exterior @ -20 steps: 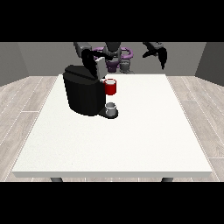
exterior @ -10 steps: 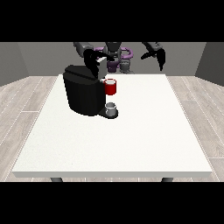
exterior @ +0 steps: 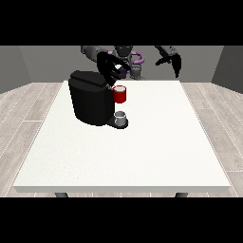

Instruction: Insert the coffee pod into the coffee machine and close the lid

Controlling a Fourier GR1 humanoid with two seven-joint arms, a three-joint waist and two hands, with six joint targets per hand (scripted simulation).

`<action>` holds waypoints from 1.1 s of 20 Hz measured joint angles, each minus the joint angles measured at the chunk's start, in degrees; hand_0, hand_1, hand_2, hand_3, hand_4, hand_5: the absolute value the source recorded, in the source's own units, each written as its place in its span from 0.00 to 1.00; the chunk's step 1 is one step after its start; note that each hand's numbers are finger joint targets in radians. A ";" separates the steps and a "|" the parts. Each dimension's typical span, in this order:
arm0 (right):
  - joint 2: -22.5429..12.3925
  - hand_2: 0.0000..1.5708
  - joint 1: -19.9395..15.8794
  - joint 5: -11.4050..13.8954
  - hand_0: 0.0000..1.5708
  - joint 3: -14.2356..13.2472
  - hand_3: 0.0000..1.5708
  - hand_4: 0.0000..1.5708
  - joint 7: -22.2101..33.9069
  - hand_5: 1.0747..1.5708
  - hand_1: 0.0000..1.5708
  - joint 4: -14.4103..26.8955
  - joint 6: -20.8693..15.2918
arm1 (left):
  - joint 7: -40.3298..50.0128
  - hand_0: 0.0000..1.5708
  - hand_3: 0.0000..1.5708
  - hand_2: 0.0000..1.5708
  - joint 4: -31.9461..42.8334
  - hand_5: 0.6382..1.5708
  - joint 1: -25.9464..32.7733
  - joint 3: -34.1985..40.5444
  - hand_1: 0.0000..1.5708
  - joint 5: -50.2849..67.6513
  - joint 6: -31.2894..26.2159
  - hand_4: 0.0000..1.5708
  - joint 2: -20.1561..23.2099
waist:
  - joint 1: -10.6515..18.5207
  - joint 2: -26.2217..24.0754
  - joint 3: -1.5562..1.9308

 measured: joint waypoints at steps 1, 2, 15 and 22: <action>-0.37 0.00 0.14 0.30 0.00 -0.09 0.00 0.06 1.03 1.00 0.00 -0.75 -0.06 | 0.02 0.00 0.00 0.00 0.01 1.00 -0.33 -0.20 0.00 0.03 -0.14 0.25 -0.11 | 0.44 0.23 0.07; -0.86 0.00 -0.08 0.55 0.00 -0.18 0.00 0.09 2.42 1.00 0.00 -1.41 0.07 | 0.01 0.00 0.00 0.00 0.17 1.00 -0.77 -0.38 0.00 0.01 -0.21 0.27 -0.21 | 0.85 0.60 0.18; -9.12 0.00 -2.53 4.97 0.00 -3.03 0.00 0.00 10.44 1.00 0.00 -7.14 2.69 | -0.62 0.00 0.00 0.00 0.39 1.00 -6.19 -2.56 0.00 0.80 -3.14 0.22 -0.60 | 9.74 6.19 1.08; -4.33 0.00 -9.76 1.73 0.00 -2.91 0.00 0.00 3.05 1.00 0.00 -9.25 1.61 | -0.28 0.00 0.00 0.00 0.12 1.00 -10.47 -3.25 0.00 1.32 -4.10 0.21 -0.93 | 15.49 10.59 -0.75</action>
